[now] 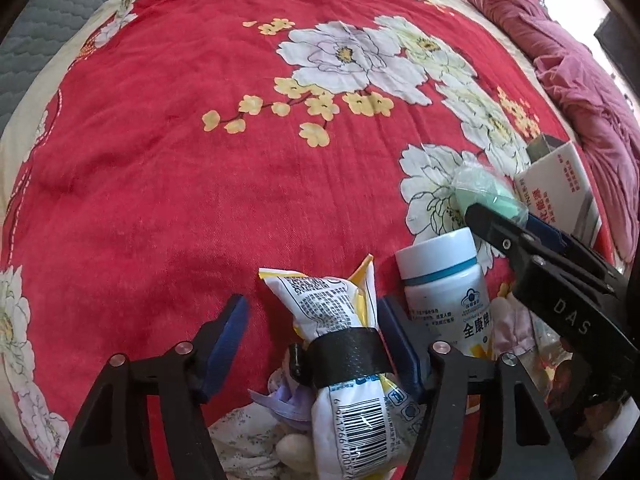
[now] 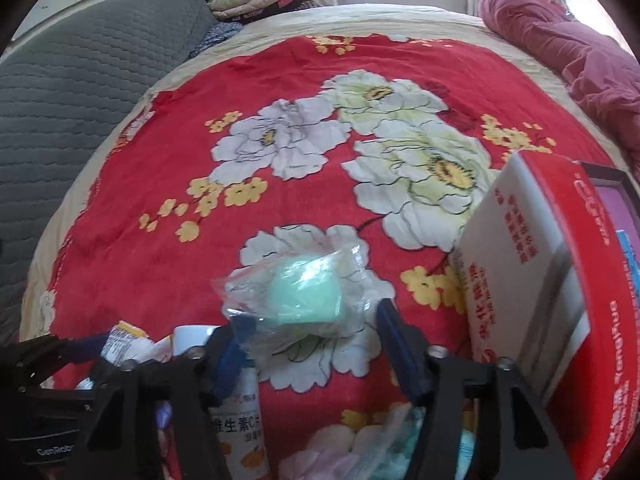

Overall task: Organize soft objects
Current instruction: 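Grasp the yellow-white snack packet with left tool while right tool grasps the green ball bag, then lift and carry the snack packet with left tool while right tool carries the green ball bag to the tray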

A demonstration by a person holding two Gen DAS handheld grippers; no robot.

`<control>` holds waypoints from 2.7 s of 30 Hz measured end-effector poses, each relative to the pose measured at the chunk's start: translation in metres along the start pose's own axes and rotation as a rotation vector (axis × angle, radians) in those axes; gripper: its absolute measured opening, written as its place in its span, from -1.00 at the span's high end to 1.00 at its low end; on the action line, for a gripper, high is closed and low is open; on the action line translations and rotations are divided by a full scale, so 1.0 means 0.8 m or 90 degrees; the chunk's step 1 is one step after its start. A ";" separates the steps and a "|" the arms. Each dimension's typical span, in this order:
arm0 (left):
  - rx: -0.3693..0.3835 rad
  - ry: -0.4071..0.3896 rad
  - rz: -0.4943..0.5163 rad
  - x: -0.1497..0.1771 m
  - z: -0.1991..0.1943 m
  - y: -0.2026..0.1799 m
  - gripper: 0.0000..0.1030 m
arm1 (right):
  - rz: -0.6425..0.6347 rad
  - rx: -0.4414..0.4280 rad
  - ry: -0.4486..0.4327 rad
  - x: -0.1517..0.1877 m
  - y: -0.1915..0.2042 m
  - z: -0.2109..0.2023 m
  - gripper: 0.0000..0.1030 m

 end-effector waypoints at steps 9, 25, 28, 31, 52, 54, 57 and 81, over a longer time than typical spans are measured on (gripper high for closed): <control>-0.006 0.006 0.005 -0.005 0.007 -0.010 0.14 | 0.023 -0.022 -0.028 0.001 -0.014 -0.015 -0.02; 0.065 -0.052 -0.043 -0.004 -0.030 -0.003 0.22 | 0.033 -0.041 -0.071 0.003 -0.022 -0.046 0.00; 0.071 -0.061 -0.045 -0.004 -0.038 -0.001 0.22 | 0.031 -0.043 -0.074 0.005 -0.021 -0.050 0.00; 0.078 -0.065 -0.049 -0.001 -0.042 0.000 0.23 | 0.031 -0.046 -0.076 0.007 -0.019 -0.054 0.00; 0.103 -0.119 -0.047 0.014 -0.094 -0.015 0.28 | 0.039 -0.047 -0.142 0.017 -0.019 -0.128 0.00; 0.109 -0.123 -0.046 0.015 -0.101 -0.017 0.28 | 0.043 -0.045 -0.149 0.018 -0.022 -0.137 0.00; 0.115 -0.132 -0.036 0.015 -0.113 -0.027 0.28 | 0.048 -0.044 -0.161 0.016 -0.028 -0.152 0.00; 0.174 -0.176 0.103 0.013 -0.196 -0.187 0.28 | 0.138 0.026 -0.257 0.031 -0.148 -0.293 0.00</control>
Point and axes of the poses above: each gripper's, at about its wrist camera, not at the fingertips, and z roughly the way its jaws point, y to its left, x to its underside, the point moved 3 cm from there along z, roughly the way its jaws point, and after that the axes turned 5 degrees about y, right-handed, at the moved point
